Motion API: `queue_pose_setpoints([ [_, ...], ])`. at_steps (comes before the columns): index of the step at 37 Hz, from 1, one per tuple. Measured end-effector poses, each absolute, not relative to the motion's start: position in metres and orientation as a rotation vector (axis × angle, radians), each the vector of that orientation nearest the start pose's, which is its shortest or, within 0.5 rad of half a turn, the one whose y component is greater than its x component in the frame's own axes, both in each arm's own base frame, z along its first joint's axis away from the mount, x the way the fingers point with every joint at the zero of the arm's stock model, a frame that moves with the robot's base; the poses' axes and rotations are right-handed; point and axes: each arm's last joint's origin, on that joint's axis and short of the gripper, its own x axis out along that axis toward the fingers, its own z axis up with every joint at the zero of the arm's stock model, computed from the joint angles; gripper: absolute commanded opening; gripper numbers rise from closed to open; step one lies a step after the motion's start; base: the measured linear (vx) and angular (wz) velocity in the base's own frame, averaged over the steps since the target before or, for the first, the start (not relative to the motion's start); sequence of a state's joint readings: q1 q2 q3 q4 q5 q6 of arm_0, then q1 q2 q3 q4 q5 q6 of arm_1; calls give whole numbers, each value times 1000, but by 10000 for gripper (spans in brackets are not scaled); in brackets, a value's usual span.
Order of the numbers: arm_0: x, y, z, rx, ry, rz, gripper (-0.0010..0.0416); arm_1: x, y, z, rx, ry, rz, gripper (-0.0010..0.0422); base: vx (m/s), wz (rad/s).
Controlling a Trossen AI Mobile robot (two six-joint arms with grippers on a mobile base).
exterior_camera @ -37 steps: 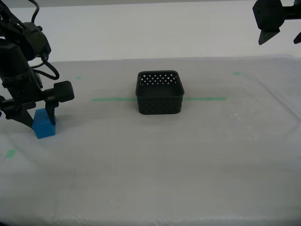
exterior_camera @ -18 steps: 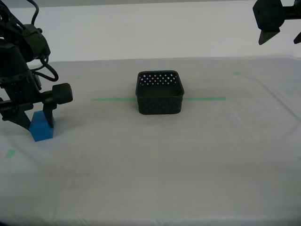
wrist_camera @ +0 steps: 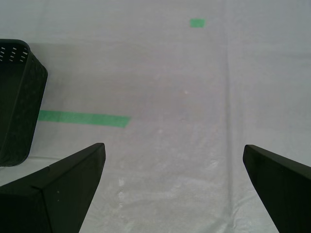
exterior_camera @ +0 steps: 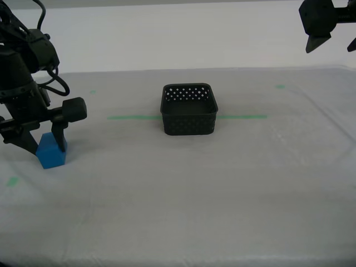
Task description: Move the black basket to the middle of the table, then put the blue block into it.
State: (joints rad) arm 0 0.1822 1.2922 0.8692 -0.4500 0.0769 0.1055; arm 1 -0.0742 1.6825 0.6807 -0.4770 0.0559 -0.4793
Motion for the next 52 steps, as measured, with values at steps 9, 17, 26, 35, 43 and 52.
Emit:
queue_pose_setpoints([
  [9,254,44,237,-14,869,53,399,246,-20,114,-364,1519,256,0,0,0],
  [17,254,44,237,-14,870,52,399,260,-26,132,-338,1506,223,0,0,0],
  [26,254,44,237,-14,870,53,398,275,-42,150,-316,1452,171,0,0,0],
  [35,254,45,237,-14,869,53,398,289,-60,174,-283,1393,154,0,0,0],
  [43,254,44,237,-14,869,53,398,298,-74,200,-259,1358,119,0,0,0],
  [52,254,44,237,-14,869,52,399,304,-87,221,-246,1332,82,0,0,0],
])
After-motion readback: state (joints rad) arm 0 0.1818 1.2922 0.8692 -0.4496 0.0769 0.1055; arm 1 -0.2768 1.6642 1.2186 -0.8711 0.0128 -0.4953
